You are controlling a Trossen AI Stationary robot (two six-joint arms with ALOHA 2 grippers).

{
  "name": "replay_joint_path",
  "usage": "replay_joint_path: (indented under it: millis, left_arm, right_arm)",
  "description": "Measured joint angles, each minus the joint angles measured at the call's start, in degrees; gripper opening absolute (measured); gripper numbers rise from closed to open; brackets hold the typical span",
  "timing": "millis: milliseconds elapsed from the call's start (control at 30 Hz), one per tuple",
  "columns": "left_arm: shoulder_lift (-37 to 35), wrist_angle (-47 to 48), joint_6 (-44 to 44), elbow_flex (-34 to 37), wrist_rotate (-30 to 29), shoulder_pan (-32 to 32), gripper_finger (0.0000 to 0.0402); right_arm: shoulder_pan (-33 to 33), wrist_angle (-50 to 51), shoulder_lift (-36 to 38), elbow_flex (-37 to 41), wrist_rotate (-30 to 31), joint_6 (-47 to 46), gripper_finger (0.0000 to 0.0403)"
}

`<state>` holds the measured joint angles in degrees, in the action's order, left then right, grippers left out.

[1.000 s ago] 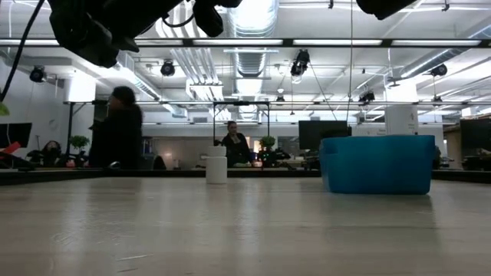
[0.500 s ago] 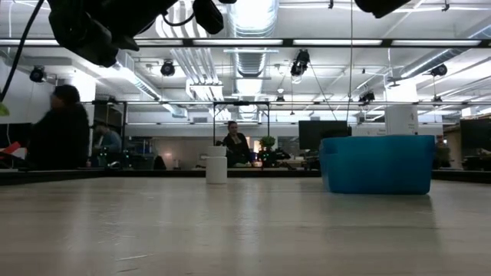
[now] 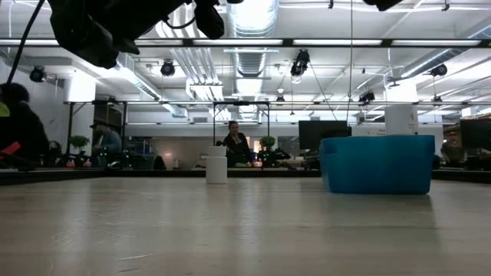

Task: Pick and place pill bottles into a basket
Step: Put the white medicine bottle into the blue bin

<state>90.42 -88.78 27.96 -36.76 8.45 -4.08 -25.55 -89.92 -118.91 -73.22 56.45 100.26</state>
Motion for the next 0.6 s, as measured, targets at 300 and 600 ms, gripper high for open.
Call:
replay_joint_path:
  millis: [300,600]
  left_arm:
    - [-0.9,4.0,0.1,0.7,3.1,1.8,0.0152]
    - [-8.8,31.0,-8.9,-0.7,11.2,3.1,0.0152]
  right_arm:
    - [-3.9,5.5,4.1,-0.1,7.7,-0.5,0.0292]
    - [-9.8,9.7,11.2,2.8,12.6,-3.2,0.0289]
